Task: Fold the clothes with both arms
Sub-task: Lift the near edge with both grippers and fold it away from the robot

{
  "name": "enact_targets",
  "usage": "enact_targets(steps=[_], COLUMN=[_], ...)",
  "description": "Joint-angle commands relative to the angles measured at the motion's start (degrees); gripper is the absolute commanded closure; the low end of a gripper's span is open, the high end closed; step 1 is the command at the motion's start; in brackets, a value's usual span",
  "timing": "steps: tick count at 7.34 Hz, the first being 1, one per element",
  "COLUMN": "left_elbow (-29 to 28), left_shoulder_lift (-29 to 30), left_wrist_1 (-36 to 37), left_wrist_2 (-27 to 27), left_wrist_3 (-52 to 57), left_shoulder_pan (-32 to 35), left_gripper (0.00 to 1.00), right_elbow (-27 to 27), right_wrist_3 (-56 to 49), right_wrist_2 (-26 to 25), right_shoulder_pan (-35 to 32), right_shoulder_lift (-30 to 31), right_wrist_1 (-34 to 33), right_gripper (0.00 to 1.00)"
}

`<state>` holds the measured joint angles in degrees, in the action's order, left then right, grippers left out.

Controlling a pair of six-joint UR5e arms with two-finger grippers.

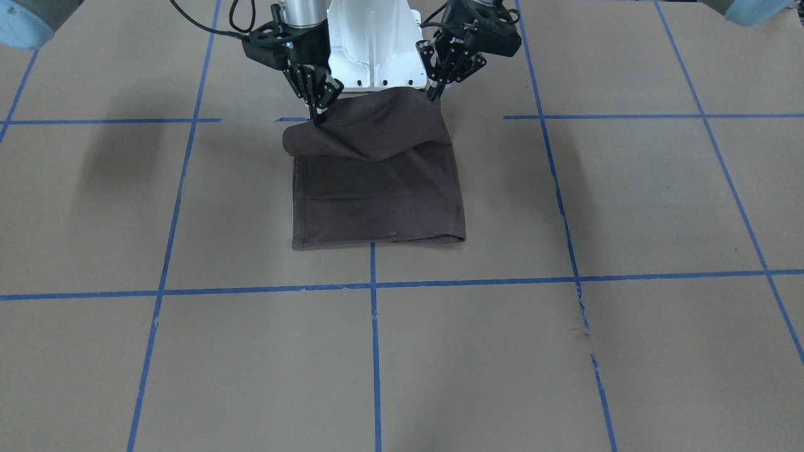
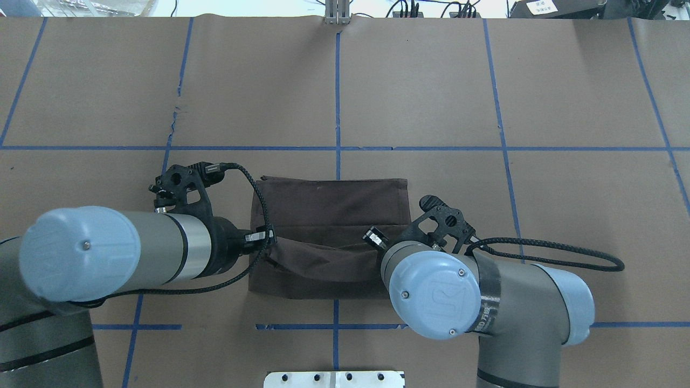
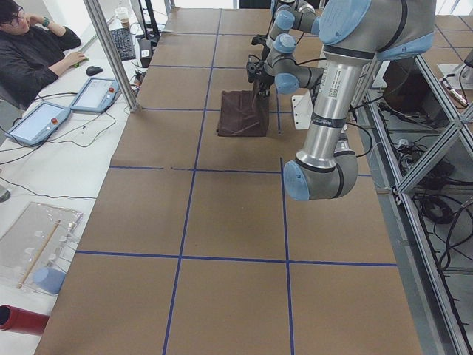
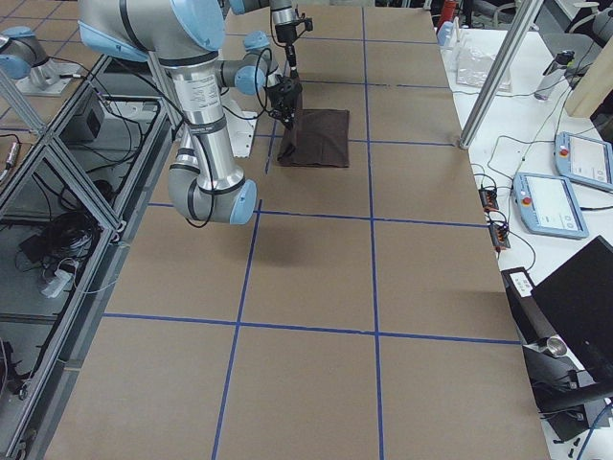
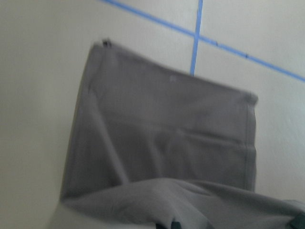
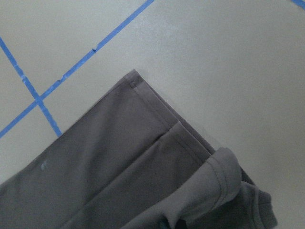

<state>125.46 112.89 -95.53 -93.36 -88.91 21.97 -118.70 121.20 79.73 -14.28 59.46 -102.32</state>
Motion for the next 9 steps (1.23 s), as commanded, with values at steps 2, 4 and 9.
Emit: enact_targets(steps=[2,4,9], left_elbow=[-8.81,-16.43,-25.27], left_shoulder_lift=[3.29,3.38,4.09], left_wrist_1=[-0.54,-7.53,-14.43], left_wrist_2=[-0.59,-0.51,-0.24], left_wrist_3=[4.78,5.23,5.32], left_shoulder_pan=[5.44,5.54,5.54], left_gripper=[1.0,1.0,1.0], right_elbow=[8.81,13.03,16.65], right_wrist_3=[-2.71,-2.9,-2.89], right_wrist_2=[0.07,0.07,0.16], right_shoulder_pan=[-3.64,-4.18,-4.18], right_shoulder_lift=[-4.52,-4.7,-4.88], right_wrist_1=[3.7,8.24,10.12], right_gripper=[1.0,1.0,1.0])
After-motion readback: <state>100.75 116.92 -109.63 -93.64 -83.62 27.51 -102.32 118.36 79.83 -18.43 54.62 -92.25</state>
